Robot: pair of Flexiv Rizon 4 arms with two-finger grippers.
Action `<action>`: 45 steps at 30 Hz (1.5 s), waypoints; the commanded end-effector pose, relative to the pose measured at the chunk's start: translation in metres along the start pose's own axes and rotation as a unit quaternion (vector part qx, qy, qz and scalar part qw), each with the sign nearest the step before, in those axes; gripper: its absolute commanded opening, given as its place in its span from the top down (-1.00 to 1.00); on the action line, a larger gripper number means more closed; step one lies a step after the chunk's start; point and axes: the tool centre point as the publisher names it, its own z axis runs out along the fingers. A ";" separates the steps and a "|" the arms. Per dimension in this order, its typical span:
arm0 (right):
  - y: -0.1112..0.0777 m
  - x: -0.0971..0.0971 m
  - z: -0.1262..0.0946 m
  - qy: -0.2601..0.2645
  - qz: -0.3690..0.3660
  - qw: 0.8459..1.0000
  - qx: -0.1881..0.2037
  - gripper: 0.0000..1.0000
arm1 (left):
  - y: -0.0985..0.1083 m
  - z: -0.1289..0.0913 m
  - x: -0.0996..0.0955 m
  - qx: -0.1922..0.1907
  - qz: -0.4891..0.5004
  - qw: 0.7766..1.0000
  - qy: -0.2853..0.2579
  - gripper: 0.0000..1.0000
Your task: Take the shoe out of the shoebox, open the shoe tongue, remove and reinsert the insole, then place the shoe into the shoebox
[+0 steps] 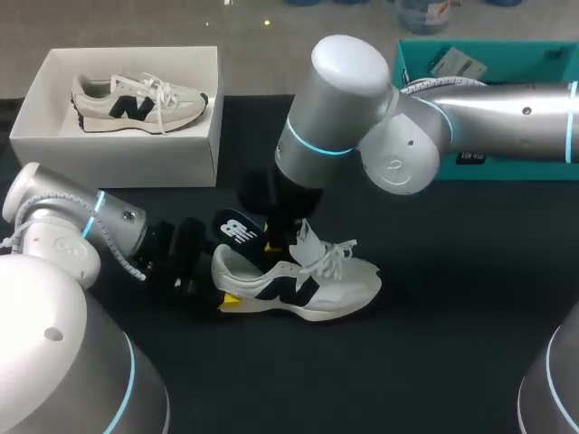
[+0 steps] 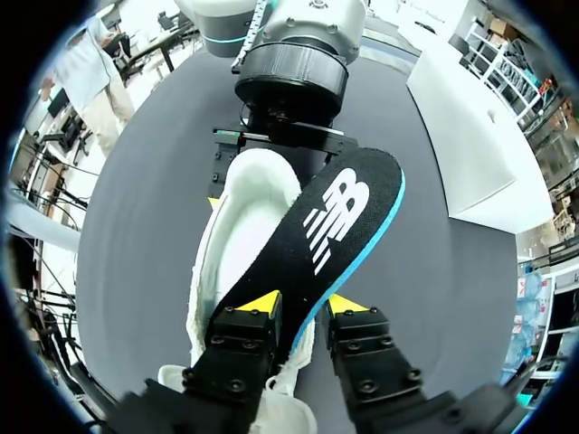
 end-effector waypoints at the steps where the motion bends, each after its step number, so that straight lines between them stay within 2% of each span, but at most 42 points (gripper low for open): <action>1: -0.003 0.004 0.002 -0.003 0.003 1.000 -0.003 0.59 | 0.004 0.003 -0.001 -0.001 0.000 1.000 0.001 1.00; 2: -0.003 0.004 0.002 -0.002 0.004 1.000 -0.003 0.65 | 0.004 0.003 -0.001 -0.001 0.000 1.000 0.001 1.00; 3: -0.003 0.004 0.002 -0.002 0.005 1.000 -0.003 0.98 | 0.004 0.003 -0.001 -0.001 0.000 1.000 0.001 1.00; 4: -0.003 0.004 0.002 -0.002 0.006 1.000 -0.003 1.00 | 0.004 0.003 -0.001 -0.001 0.000 1.000 0.001 1.00; 14: 0.007 -0.014 -0.005 -0.015 -0.021 1.000 -0.006 1.00 | 0.004 0.003 -0.001 -0.001 0.000 1.000 0.001 1.00; 19: 0.012 -0.021 -0.006 -0.026 -0.039 0.999 -0.028 1.00 | 0.004 0.003 -0.001 -0.001 0.000 1.000 0.001 1.00; 27: 0.008 -0.016 0.000 -0.022 -0.026 0.998 -0.043 1.00 | 0.004 0.003 -0.001 -0.001 0.000 1.000 0.001 1.00; 29: 0.006 -0.015 0.000 -0.028 -0.023 0.998 -0.052 0.69 | 0.004 0.003 -0.001 -0.001 0.000 1.000 0.001 1.00; 30: 0.006 -0.014 0.000 -0.030 -0.022 0.998 -0.053 0.66 | 0.004 0.003 -0.001 -0.001 0.000 1.000 0.001 1.00; 33: 0.007 -0.016 -0.002 -0.034 -0.024 0.998 -0.056 0.78 | 0.004 0.003 -0.001 -0.001 0.000 1.000 0.001 1.00; 35: 0.010 -0.018 -0.005 -0.036 -0.028 0.998 -0.054 0.76 | 0.004 0.003 -0.001 -0.001 0.000 1.000 0.001 1.00; 36: 0.010 -0.018 -0.006 -0.036 -0.030 0.997 -0.053 0.83 | 0.004 0.003 -0.001 -0.001 0.000 1.000 0.001 1.00; 37: 0.011 -0.019 -0.006 -0.037 -0.030 0.997 -0.053 1.00 | 0.004 0.003 -0.001 -0.001 0.000 1.000 0.001 1.00; 45: 0.017 -0.025 -0.014 -0.042 -0.036 0.997 -0.058 1.00 | 0.004 0.003 -0.001 -0.001 0.000 1.000 0.001 1.00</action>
